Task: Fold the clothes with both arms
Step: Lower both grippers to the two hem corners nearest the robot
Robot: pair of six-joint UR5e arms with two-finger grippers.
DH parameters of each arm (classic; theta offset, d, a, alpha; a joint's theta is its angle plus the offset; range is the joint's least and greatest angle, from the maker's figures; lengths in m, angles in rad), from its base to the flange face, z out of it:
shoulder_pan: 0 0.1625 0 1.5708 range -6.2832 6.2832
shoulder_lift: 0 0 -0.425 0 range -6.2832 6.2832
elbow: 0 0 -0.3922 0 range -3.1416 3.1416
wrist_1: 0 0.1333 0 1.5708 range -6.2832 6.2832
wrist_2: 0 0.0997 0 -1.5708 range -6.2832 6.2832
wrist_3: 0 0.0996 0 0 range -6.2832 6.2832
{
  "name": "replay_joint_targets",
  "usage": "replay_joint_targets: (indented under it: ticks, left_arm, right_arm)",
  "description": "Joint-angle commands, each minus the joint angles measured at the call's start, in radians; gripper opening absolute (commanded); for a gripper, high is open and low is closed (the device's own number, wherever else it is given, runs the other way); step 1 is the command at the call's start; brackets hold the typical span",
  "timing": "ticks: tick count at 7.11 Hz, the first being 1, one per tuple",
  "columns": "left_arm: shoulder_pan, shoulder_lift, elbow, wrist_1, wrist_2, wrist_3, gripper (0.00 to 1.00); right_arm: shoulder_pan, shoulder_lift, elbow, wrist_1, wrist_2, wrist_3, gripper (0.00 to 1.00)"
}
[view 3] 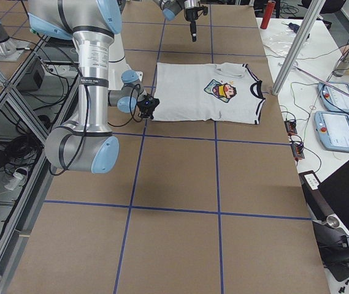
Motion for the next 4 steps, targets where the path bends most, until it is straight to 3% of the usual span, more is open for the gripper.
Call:
replay_joint_targets:
  ticks: [1, 2, 3, 4]
  left_arm:
    - [0.141, 0.11, -0.116, 0.004, 0.088, -0.198, 0.71]
    - [0.228, 0.19, -0.171, 0.049, 0.195, -0.221, 0.71]
    - [0.308, 0.2, -0.181, 0.135, 0.255, -0.238, 0.69]
    - [0.379, 0.208, -0.187, 0.177, 0.327, -0.293, 0.81]
  right_arm:
    - [0.001, -0.009, 0.038, 0.0, 0.047, -0.001, 0.0]
    - [0.002, -0.009, 0.067, 0.0, 0.075, 0.0, 0.0]
    - [0.002, -0.009, 0.075, 0.0, 0.082, -0.001, 0.0]
    - [0.004, -0.011, 0.078, 0.0, 0.089, -0.001, 0.0]
